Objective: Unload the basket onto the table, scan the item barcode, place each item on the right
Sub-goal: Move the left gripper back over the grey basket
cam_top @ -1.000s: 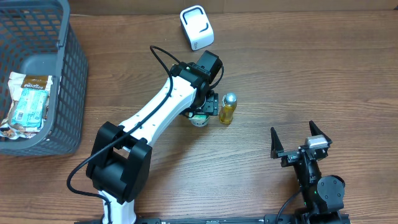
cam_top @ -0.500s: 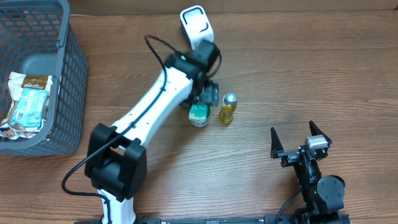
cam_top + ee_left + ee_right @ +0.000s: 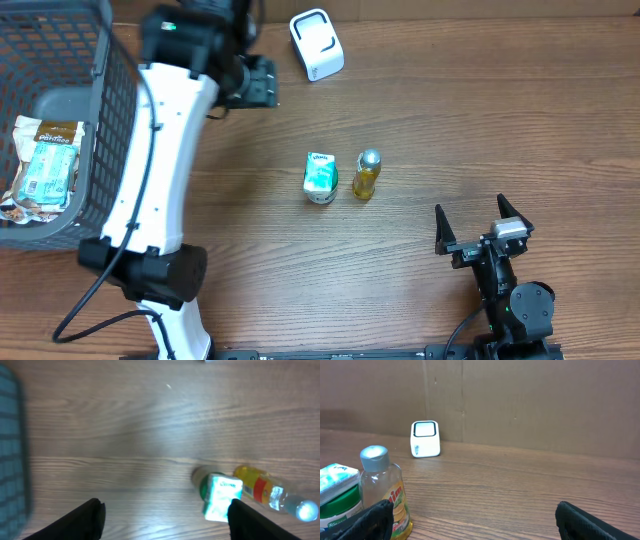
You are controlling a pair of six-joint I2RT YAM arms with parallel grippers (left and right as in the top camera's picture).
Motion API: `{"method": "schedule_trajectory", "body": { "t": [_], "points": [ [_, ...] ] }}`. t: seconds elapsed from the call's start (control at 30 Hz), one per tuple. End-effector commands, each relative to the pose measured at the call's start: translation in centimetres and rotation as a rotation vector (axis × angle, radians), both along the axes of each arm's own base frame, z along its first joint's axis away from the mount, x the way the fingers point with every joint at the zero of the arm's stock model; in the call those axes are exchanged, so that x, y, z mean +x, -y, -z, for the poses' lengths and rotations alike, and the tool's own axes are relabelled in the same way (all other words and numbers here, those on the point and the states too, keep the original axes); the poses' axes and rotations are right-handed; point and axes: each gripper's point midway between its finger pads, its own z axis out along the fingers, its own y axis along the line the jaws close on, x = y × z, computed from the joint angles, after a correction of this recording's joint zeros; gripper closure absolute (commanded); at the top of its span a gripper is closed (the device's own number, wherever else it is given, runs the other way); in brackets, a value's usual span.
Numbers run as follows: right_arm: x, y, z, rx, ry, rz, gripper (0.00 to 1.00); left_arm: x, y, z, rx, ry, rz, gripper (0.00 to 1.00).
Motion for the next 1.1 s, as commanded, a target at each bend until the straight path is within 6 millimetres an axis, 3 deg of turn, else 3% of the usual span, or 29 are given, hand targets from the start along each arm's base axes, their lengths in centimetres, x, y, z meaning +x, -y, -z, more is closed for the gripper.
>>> {"method": "schedule_trajectory", "body": {
  "t": [0.0, 0.27, 0.43, 0.87, 1.07],
  "points": [
    [0.1, 0.2, 0.3, -0.005, -0.001, 0.012, 0.0, -0.1, -3.0, -3.7, 0.022, 0.095, -0.005, 0.28],
    [0.1, 0.2, 0.3, -0.005, -0.001, 0.012, 0.0, -1.1, -11.5, -5.2, 0.148, 0.106, -0.206, 0.24],
    [0.1, 0.2, 0.3, -0.005, -0.001, 0.012, 0.0, -1.4, -15.6, -5.5, 0.158, 0.112, -0.309, 0.23],
    [0.1, 0.2, 0.3, -0.005, -0.001, 0.012, 0.0, -2.1, -27.4, -8.7, 0.236, 0.256, -0.549, 0.18],
    [0.1, 0.2, 0.3, -0.005, -0.001, 0.012, 0.0, -3.7, -32.4, -7.0, 0.281, 0.189, -0.602, 0.11]
  ]
}}
